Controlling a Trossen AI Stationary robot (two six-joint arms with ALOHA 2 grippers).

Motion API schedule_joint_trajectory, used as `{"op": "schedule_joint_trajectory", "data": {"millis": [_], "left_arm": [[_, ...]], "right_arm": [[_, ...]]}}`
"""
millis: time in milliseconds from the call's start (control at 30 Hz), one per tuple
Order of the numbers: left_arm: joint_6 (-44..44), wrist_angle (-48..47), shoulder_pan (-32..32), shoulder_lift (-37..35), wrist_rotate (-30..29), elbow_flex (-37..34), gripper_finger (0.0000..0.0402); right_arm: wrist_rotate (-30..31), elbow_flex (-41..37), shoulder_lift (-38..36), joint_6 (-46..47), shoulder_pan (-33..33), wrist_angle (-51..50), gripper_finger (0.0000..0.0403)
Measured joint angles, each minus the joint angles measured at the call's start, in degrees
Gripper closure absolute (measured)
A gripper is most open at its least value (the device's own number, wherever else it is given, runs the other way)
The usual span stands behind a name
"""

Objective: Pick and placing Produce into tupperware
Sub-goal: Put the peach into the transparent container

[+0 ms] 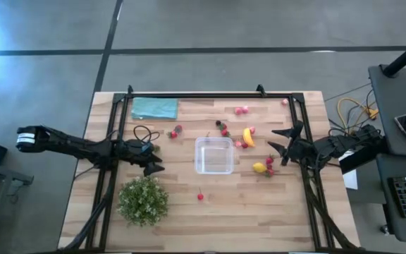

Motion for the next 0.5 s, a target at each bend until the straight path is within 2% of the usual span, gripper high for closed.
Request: {"op": "schedule_joint_trajectory", "data": {"millis": [167, 267, 333, 500], "left_arm": [[0.00, 0.01, 0.00, -0.01, -0.01, 0.00, 0.0130], [0.00, 0.00, 0.00, 0.00, 0.00, 0.00, 0.0130], [0.00, 0.00, -0.01, 0.00, 0.00, 0.00, 0.0130], [0.00, 0.00, 0.00, 0.00, 0.00, 0.00, 0.0130]], "right_arm": [[0.26, 0.00, 0.00, -11.57, 0.00, -0.01, 0.0170], [0.25, 0.00, 0.00, -14.73, 0.00, 0.36, 0.0170], [-0.76, 0.00, 0.00, -12.75, 0.00, 3.21, 0.0170], [-2.80, 0.07, 0.00, -0.04, 0.01, 6.04, 0.0170]]}}
